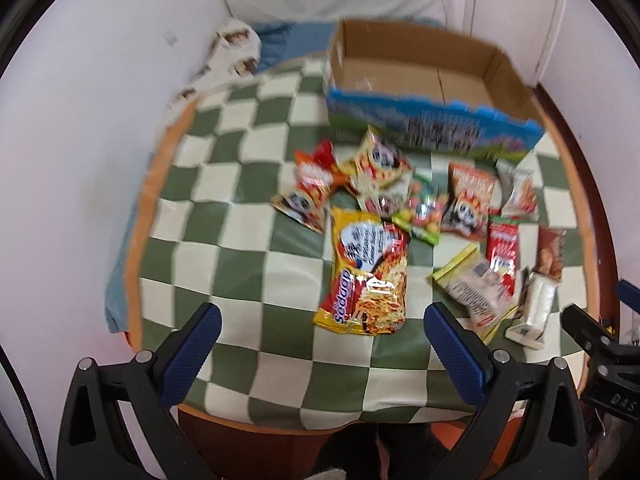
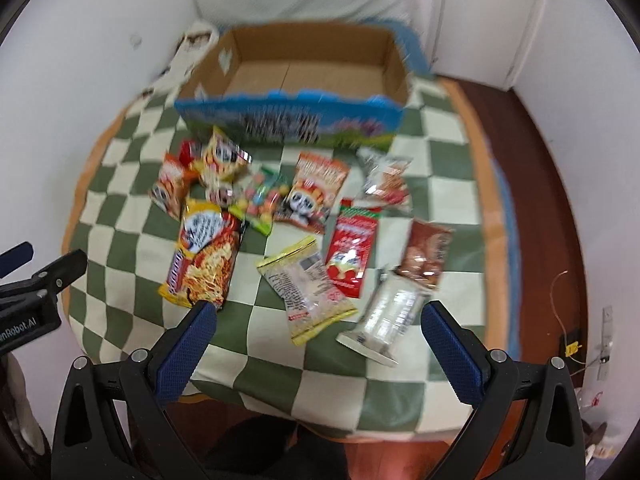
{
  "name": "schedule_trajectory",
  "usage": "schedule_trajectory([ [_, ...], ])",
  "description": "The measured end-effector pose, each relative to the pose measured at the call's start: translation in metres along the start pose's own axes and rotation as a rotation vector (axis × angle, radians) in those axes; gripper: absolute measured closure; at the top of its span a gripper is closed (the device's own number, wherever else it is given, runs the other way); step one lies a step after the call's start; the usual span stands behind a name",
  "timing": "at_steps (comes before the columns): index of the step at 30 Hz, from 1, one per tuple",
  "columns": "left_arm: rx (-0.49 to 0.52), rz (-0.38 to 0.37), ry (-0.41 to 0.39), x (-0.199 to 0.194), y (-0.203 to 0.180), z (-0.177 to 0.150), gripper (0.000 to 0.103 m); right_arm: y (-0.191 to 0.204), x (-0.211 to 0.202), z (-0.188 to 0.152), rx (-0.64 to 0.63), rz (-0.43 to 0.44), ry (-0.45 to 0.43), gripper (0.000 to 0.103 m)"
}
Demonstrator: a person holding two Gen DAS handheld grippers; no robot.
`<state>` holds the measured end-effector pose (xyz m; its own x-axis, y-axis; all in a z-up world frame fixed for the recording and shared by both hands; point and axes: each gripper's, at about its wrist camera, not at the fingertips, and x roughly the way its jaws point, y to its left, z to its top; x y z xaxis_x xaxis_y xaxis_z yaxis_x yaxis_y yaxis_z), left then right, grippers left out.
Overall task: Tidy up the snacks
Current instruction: 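Grasp the Cheese Buldak noodle bag with left tool while right tool grasps the clear pastry bag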
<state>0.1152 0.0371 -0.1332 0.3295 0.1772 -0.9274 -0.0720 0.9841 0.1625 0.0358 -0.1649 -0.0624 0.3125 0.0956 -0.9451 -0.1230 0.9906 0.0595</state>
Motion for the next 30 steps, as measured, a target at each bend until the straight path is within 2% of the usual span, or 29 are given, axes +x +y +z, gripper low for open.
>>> schedule_trajectory([
  [4, 0.038, -0.025, 0.131, 0.062, -0.008, 0.007, 0.0, 0.007, 0.066, 0.012, -0.039, 0.007, 0.093, 0.0],
  [8, 0.055, -0.06, 0.28, 0.122, -0.013, 0.01, 0.0, 0.014, 0.134, 0.023, -0.047, 0.039, 0.228, 0.0],
  [15, 0.05, -0.184, 0.418, 0.174, -0.026, 0.018, 0.0, 0.025, 0.204, 0.028, -0.087, 0.034, 0.363, 0.002],
  [20, 0.103, -0.178, 0.456, 0.198, -0.046, 0.024, 0.001, 0.027, 0.238, 0.021, -0.103, 0.029, 0.436, 0.012],
  [22, 0.108, -0.172, 0.463, 0.205, -0.05, 0.026, 0.002, 0.025, 0.249, 0.017, -0.07, 0.07, 0.456, 0.024],
  [23, 0.103, -0.177, 0.462, 0.208, -0.05, 0.027, 0.003, 0.024, 0.251, 0.015, -0.049, 0.082, 0.459, 0.026],
  [25, 0.084, -0.181, 0.461, 0.208, -0.048, 0.032, 0.014, 0.021, 0.253, 0.011, -0.009, 0.084, 0.449, 0.031],
  [27, 0.065, -0.187, 0.456, 0.21, -0.044, 0.033, 0.015, 0.014, 0.253, 0.005, 0.075, 0.088, 0.44, 0.033],
  [30, 0.067, -0.197, 0.425, 0.201, -0.04, 0.03, 0.016, -0.002, 0.253, -0.007, 0.279, 0.115, 0.444, 0.036],
])
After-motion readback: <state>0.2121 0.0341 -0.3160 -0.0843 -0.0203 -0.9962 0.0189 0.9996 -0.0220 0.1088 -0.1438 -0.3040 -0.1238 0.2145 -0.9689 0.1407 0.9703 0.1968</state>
